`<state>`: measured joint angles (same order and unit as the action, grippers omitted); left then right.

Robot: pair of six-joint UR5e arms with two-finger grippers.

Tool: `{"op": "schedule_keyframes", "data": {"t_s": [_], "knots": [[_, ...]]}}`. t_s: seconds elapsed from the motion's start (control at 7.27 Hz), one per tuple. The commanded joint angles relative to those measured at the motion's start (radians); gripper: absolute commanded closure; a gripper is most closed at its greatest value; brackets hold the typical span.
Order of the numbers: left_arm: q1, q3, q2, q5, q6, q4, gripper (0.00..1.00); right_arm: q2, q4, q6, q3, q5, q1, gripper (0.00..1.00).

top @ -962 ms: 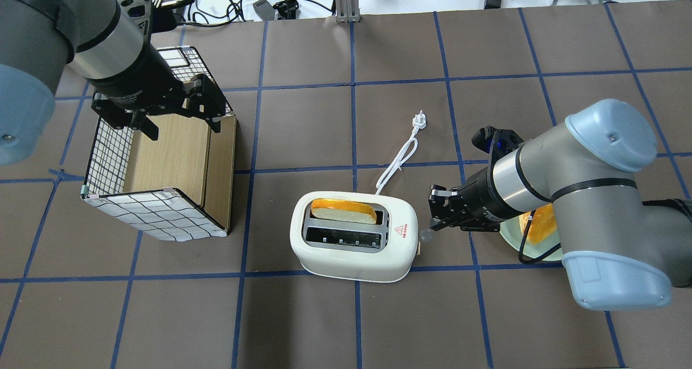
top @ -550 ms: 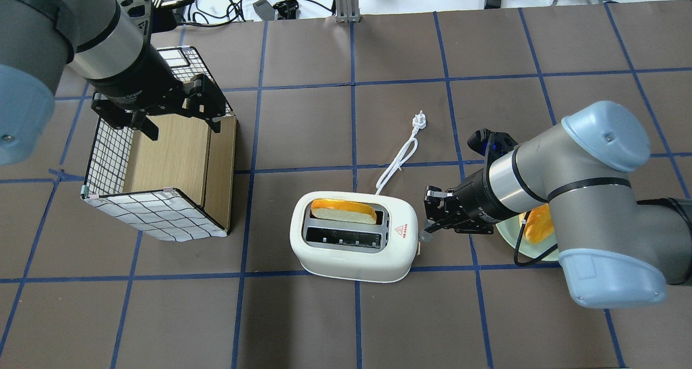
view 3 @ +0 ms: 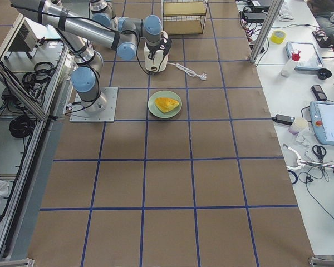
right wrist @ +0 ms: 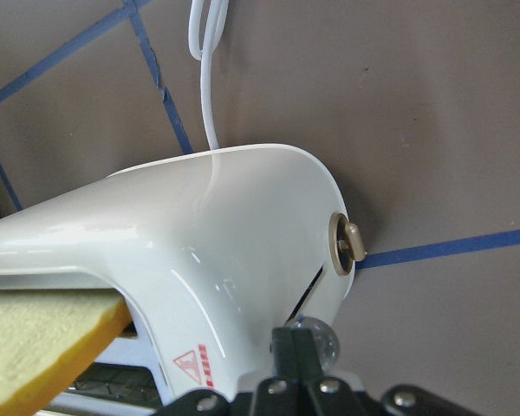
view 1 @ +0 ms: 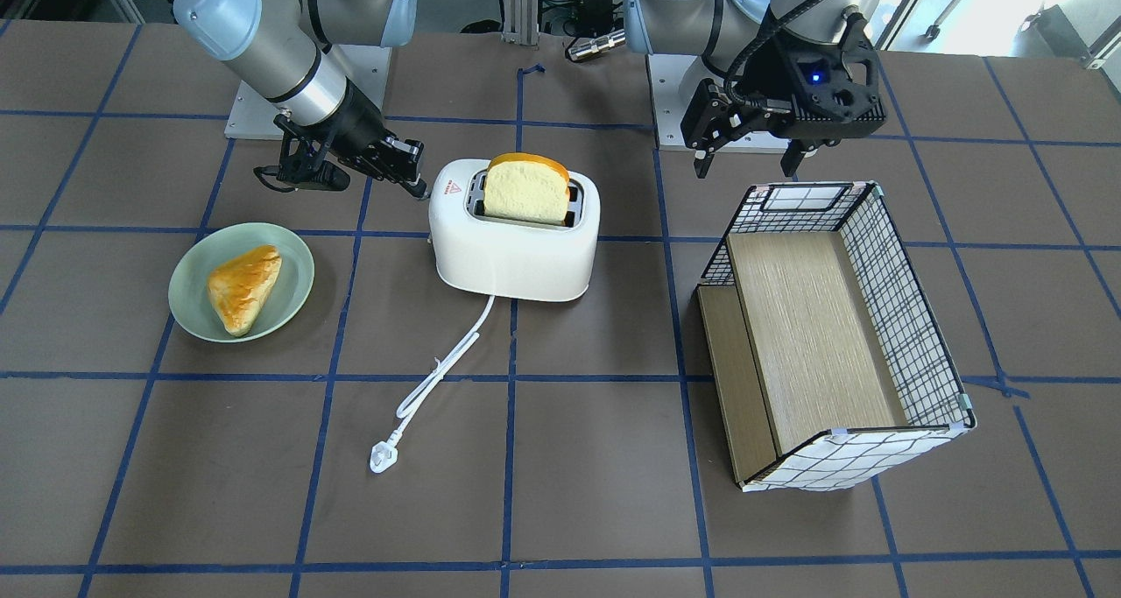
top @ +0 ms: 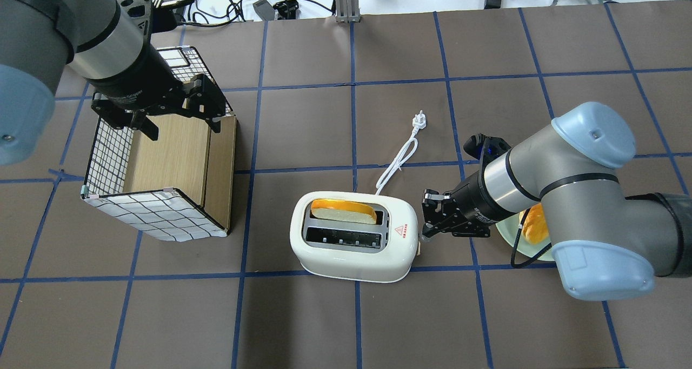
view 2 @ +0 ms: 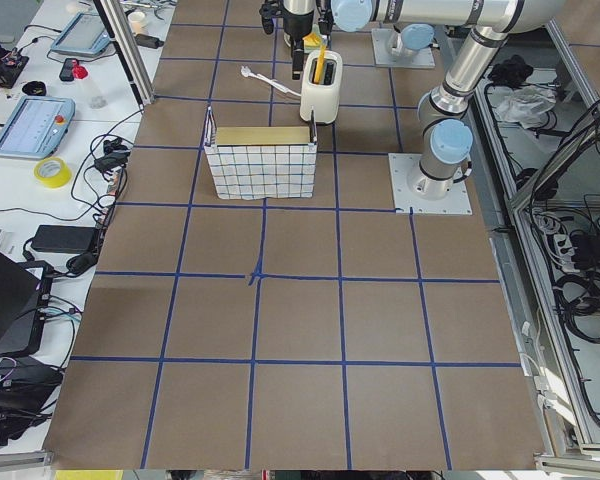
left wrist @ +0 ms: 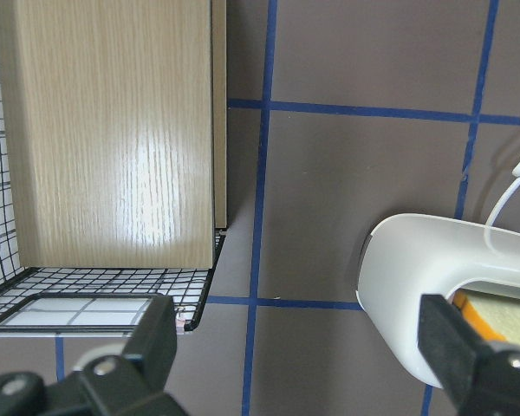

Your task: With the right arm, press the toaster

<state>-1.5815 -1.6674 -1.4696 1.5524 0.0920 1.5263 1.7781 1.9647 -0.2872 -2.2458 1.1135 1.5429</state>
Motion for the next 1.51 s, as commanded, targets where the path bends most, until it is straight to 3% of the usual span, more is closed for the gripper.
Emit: {"op": "schedule_keyframes", "data": {"t_s": [0.0,1.1,1.38], "knots": [[0.0,0.0,0.0,0.0,0.0,0.0,0.0,-0.026,0.0,0.002,-0.005,0.006,0.0,1.0],[0.0,0.0,0.0,0.0,0.0,0.0,0.0,-0.149,0.017,-0.017,-0.005,0.009,0.002,1.0],[0.0,0.0,0.0,0.0,0.0,0.0,0.0,-0.155,0.019,-0.015,-0.005,0.07,0.002,1.0]]}}
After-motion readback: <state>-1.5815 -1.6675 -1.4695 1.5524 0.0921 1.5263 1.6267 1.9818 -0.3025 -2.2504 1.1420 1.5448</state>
